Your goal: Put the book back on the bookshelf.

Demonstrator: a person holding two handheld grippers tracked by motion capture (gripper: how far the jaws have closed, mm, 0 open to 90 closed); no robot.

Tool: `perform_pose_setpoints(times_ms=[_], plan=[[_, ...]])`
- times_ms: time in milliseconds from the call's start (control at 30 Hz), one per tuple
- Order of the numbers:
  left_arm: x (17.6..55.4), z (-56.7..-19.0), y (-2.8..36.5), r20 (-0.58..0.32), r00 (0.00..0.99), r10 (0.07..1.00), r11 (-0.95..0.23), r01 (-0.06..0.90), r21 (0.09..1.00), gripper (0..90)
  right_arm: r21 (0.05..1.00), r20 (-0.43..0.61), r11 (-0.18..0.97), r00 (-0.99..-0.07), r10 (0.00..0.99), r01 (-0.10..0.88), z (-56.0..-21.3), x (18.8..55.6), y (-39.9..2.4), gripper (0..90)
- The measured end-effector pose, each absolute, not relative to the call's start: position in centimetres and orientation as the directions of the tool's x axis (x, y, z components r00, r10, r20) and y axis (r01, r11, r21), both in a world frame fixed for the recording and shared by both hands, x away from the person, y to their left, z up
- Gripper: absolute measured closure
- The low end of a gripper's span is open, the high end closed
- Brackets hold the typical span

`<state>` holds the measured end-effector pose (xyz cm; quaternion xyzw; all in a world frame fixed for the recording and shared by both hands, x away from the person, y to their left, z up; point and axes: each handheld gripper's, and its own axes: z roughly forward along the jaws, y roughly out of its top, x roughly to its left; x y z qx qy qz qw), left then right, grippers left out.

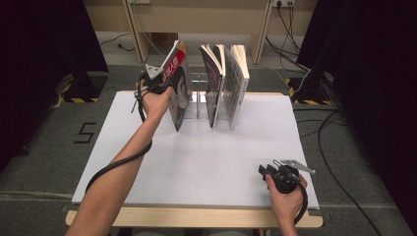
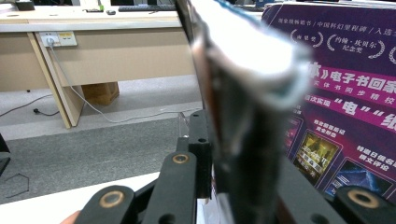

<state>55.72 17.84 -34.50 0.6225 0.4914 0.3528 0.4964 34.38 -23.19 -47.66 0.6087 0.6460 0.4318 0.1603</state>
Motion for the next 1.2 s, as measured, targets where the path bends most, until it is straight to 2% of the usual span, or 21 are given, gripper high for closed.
perform_pose_setpoints(times_ms=[633,1200], plan=[[55.59,-34.75,18.25,-0.108,0.249,0.962,0.034,0.281,0.959,67.5,0.754,0.316,-0.112,-0.208,0.926,0.647,-47.64,34.31,-23.19,60.6],[55.32,-34.67,18.67,-0.143,0.253,0.957,0.064,0.296,0.953,62.1,0.758,0.304,-0.102,-0.21,0.929,0.644,-47.67,34.32,-23.15,60.4]])
